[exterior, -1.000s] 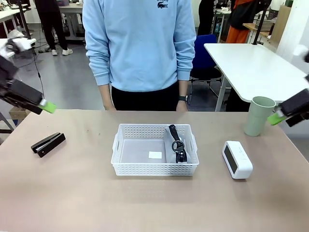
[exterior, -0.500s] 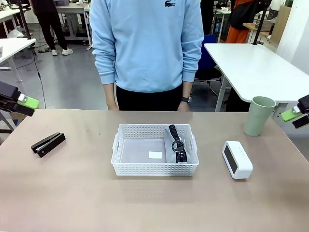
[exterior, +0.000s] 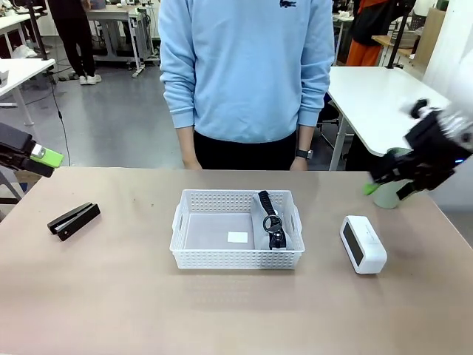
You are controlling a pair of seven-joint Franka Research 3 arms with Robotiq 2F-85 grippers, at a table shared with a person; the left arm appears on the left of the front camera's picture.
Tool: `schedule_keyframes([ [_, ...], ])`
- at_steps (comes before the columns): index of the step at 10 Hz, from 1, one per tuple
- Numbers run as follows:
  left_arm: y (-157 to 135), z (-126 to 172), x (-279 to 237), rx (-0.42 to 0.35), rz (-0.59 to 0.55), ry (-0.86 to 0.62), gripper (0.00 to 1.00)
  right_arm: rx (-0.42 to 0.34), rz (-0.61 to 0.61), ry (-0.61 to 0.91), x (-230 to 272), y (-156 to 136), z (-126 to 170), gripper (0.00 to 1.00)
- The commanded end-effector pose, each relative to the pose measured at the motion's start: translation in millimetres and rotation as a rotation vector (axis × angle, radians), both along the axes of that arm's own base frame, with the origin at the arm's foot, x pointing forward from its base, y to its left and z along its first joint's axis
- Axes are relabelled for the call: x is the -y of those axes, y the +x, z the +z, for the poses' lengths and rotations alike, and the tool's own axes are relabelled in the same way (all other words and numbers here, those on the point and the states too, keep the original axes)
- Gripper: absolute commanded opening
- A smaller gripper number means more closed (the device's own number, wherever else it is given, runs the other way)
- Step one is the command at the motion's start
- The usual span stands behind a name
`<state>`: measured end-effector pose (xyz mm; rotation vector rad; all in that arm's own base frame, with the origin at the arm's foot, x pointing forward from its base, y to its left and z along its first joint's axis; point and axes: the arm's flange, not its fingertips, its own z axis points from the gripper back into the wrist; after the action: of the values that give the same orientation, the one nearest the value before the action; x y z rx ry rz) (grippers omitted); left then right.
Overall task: Efficiently arrange items inside the basket to fit them all.
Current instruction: Pick up the Digital clock and place it inside the Organizing basket.
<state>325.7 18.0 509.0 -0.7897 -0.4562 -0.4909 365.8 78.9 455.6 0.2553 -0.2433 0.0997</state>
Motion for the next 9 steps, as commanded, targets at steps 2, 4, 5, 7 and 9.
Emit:
schedule_keyframes([
  [2,1,0,0,0.02,-0.012,-0.026,1.0,-0.043,-0.158,-0.224,-15,-18,-2,1.0],
  [4,1,0,0,0.02,-0.012,-0.026,1.0,-0.017,-0.099,-0.171,-24,-4,-6,1.0],
  [5,1,0,0,0.02,-0.012,-0.026,1.0,-0.033,-0.108,-0.232,-29,-3,-3,1.0],
  [7,1,0,0,0.02,-0.012,-0.026,1.0,-0.061,-0.107,-0.239,-34,6,-15,1.0],
  [9,1,0,0,0.02,-0.012,-0.026,1.0,-0.086,-0.115,-0.236,-34,12,-33,1.0],
])
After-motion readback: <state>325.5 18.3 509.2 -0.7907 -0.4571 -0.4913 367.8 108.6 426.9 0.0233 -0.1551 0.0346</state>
